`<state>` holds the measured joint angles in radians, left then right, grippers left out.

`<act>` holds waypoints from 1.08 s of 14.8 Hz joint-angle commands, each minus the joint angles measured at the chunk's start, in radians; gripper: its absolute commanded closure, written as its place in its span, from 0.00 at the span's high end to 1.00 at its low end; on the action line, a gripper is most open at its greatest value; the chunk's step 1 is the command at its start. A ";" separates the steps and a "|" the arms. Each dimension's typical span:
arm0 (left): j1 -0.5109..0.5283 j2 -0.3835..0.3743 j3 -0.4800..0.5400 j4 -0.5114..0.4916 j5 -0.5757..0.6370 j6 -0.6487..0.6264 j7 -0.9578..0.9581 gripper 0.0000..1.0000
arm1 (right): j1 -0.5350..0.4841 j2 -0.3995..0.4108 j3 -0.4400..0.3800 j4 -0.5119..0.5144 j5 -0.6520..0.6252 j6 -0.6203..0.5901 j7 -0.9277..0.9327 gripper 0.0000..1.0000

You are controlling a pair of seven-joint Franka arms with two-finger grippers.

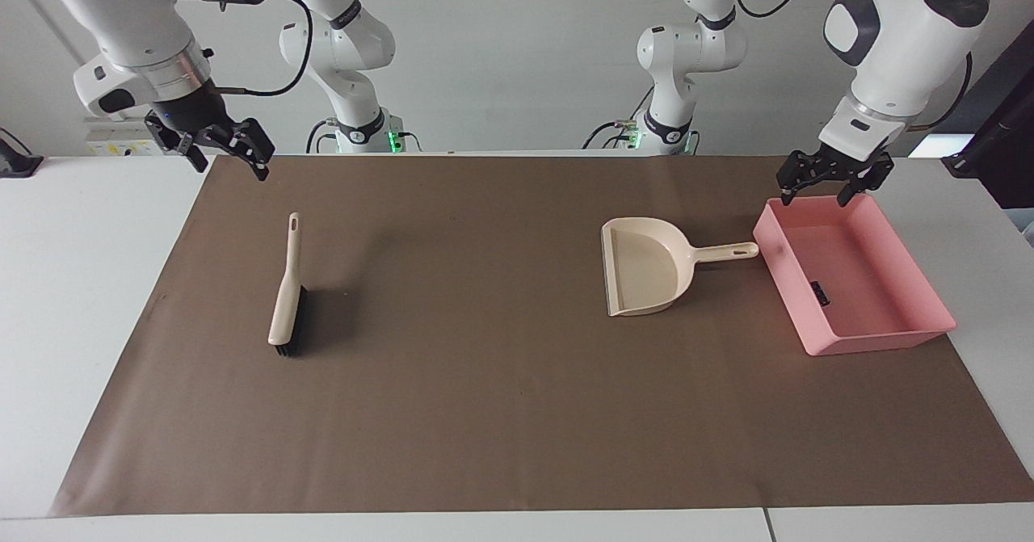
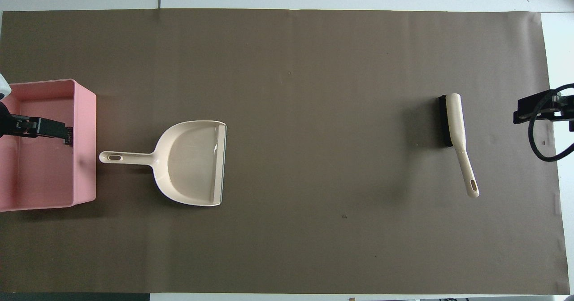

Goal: Clean e-waste and dump in bin

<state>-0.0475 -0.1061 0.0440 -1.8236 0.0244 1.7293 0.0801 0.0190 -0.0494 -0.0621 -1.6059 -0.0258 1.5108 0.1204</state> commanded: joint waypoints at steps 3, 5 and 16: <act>0.003 0.052 0.002 0.147 -0.024 -0.168 -0.089 0.98 | -0.002 -0.006 0.005 0.003 -0.006 -0.026 -0.031 1.00; 0.002 0.043 0.002 0.136 -0.023 -0.171 -0.126 0.98 | -0.002 -0.006 0.005 0.003 -0.008 -0.026 -0.041 1.00; 0.009 0.040 0.004 0.122 -0.021 -0.169 -0.128 0.98 | -0.002 0.003 0.010 0.026 -0.017 -0.040 -0.097 1.00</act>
<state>-0.0451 -0.0737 0.0475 -1.7133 0.0143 1.5772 -0.0388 0.0200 -0.0494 -0.0589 -1.5963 -0.0363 1.4890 0.0286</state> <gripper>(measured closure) 0.022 0.000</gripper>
